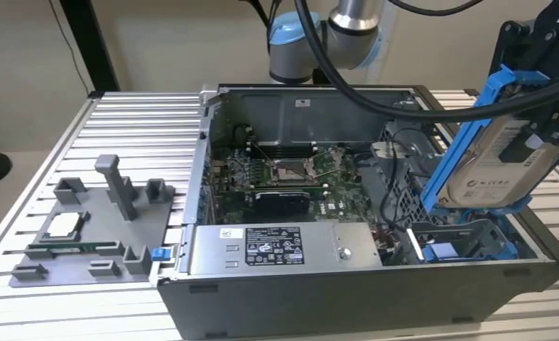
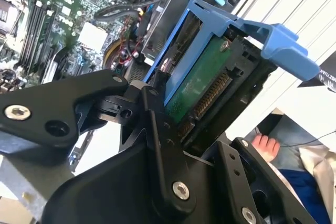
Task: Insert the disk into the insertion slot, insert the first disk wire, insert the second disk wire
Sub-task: 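Insert the disk into the insertion slot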
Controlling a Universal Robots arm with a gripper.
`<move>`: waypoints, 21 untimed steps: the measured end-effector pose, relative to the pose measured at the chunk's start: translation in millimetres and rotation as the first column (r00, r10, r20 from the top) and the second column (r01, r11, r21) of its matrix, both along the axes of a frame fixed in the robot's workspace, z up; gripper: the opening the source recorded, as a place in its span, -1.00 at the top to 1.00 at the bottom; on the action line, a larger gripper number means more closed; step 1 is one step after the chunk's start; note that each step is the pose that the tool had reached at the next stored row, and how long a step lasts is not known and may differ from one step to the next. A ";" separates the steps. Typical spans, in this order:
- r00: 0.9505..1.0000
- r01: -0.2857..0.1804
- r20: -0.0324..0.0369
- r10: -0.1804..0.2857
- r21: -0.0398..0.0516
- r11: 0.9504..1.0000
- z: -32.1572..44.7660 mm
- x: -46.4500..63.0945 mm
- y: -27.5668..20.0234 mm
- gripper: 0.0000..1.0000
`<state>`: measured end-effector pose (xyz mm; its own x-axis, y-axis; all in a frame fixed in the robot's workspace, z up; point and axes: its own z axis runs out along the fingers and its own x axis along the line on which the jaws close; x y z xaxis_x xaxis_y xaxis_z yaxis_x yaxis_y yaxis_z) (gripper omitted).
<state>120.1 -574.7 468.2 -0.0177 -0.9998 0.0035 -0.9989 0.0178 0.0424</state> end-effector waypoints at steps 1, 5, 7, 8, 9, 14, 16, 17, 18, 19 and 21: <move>1.000 0.000 0.000 0.000 0.000 1.000 -0.7 1.3 -0.2 1.00; 1.000 0.000 -0.001 0.000 0.000 1.000 -4.3 3.9 -0.6 1.00; 1.000 0.000 -0.001 0.000 0.000 1.000 -6.3 4.1 -0.7 1.00; 1.000 0.000 -0.001 0.000 0.000 1.000 -7.5 4.2 -0.8 1.00; 1.000 0.000 -0.001 0.000 0.000 1.000 -8.9 4.4 -0.8 1.00; 1.000 0.000 -0.001 0.000 0.003 1.000 -17.4 5.3 -0.9 1.00; 1.000 0.000 -0.001 0.000 0.005 1.000 -20.6 6.7 -1.0 1.00; 1.000 0.000 -0.001 0.000 0.007 1.000 -22.0 7.4 -1.1 1.00; 1.000 0.000 -0.001 0.000 0.008 1.000 -23.5 8.3 -1.3 1.00; 1.000 0.000 -0.001 0.000 0.009 1.000 -25.0 9.1 -1.4 1.00; 1.000 0.000 -0.001 0.000 0.013 1.000 -28.0 11.0 -1.9 1.00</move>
<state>131.0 -576.6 440.2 -0.0177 -0.9998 -0.0093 -0.9989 0.0173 0.0435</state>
